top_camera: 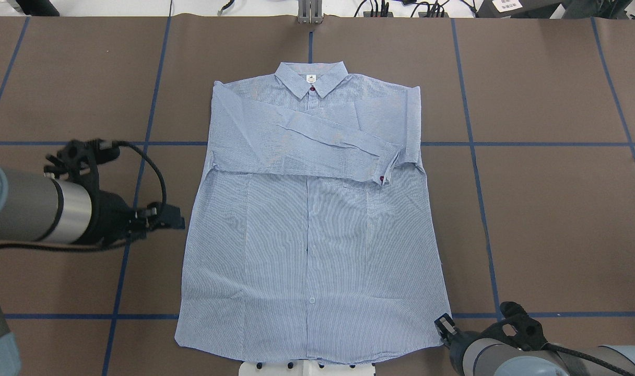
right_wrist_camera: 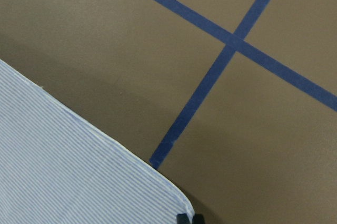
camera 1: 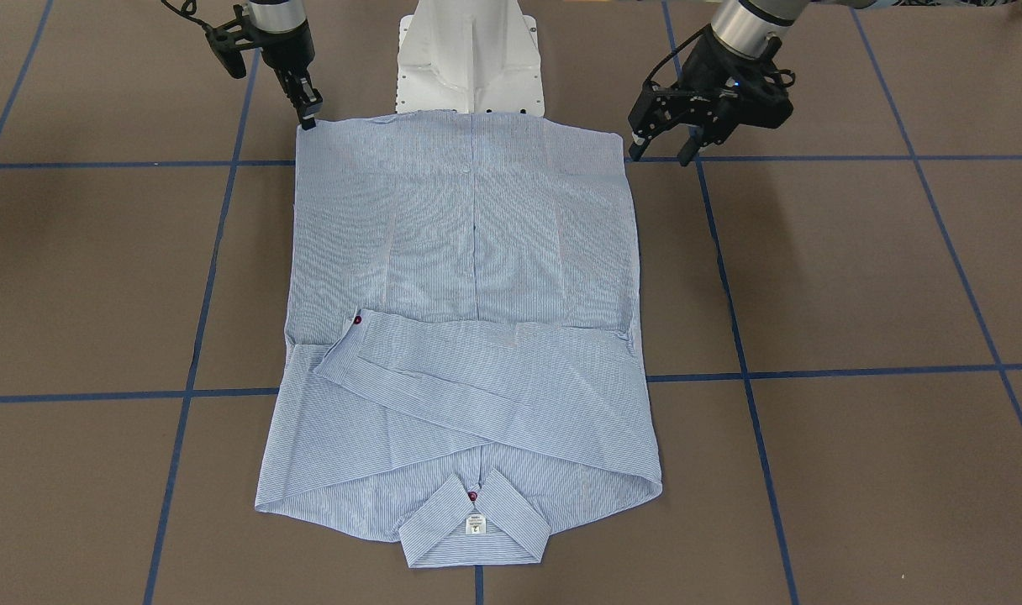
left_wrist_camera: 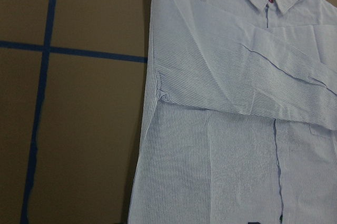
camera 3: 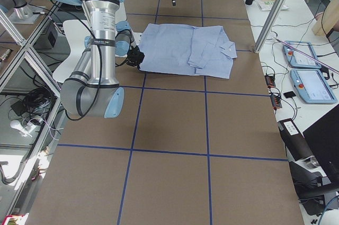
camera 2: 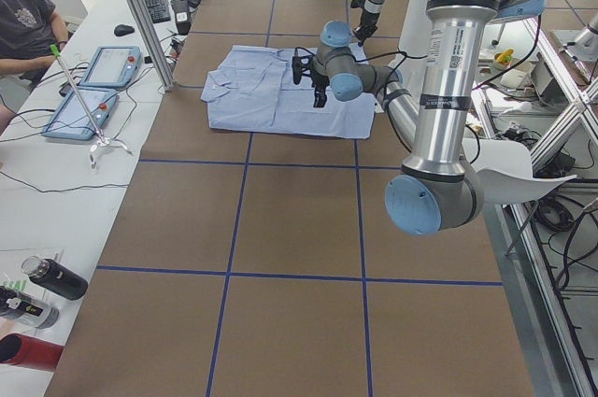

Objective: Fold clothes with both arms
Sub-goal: 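Move both grippers down to the two hem corners nearest the robot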

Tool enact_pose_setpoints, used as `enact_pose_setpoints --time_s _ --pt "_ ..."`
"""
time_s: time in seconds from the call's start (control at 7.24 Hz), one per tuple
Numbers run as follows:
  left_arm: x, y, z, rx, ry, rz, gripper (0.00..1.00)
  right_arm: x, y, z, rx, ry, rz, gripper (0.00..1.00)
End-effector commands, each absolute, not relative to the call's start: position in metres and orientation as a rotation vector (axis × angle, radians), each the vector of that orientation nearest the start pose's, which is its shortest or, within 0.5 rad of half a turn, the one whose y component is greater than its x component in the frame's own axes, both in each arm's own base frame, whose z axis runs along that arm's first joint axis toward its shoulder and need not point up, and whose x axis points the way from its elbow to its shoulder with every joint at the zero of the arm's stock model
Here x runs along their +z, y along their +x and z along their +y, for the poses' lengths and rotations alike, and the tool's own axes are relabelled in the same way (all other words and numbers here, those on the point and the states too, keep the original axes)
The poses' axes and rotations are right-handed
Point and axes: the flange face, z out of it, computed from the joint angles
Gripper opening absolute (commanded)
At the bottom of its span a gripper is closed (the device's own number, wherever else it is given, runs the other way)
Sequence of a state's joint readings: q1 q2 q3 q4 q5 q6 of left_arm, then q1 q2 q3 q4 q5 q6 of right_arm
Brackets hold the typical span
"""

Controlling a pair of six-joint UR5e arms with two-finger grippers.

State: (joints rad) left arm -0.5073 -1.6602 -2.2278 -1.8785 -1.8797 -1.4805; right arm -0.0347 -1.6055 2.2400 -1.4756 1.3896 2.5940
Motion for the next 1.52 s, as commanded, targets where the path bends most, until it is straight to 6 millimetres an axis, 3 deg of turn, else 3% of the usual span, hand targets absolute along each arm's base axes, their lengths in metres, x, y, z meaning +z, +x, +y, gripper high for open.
enact_pose_setpoints --time_s 0.0,0.14,0.28,0.55,1.38 --pt "0.296 0.397 -0.237 -0.293 -0.104 1.032 0.81 0.36 -0.445 -0.135 1.004 -0.23 -0.75 0.0" --pt "0.316 0.415 -0.206 -0.318 -0.183 0.978 0.76 0.36 -0.445 -0.135 1.005 -0.228 -0.751 0.0" --pt "0.333 0.431 -0.192 -0.32 -0.215 0.942 0.76 0.36 -0.445 -0.135 1.004 -0.23 -0.75 0.0" --pt "0.354 0.449 -0.193 -0.327 -0.221 0.899 0.69 0.359 -0.445 -0.135 1.004 -0.231 -0.753 0.0" --pt "0.368 0.472 -0.194 -0.323 -0.222 0.869 0.6 0.359 -0.445 -0.135 1.004 -0.23 -0.753 0.0"
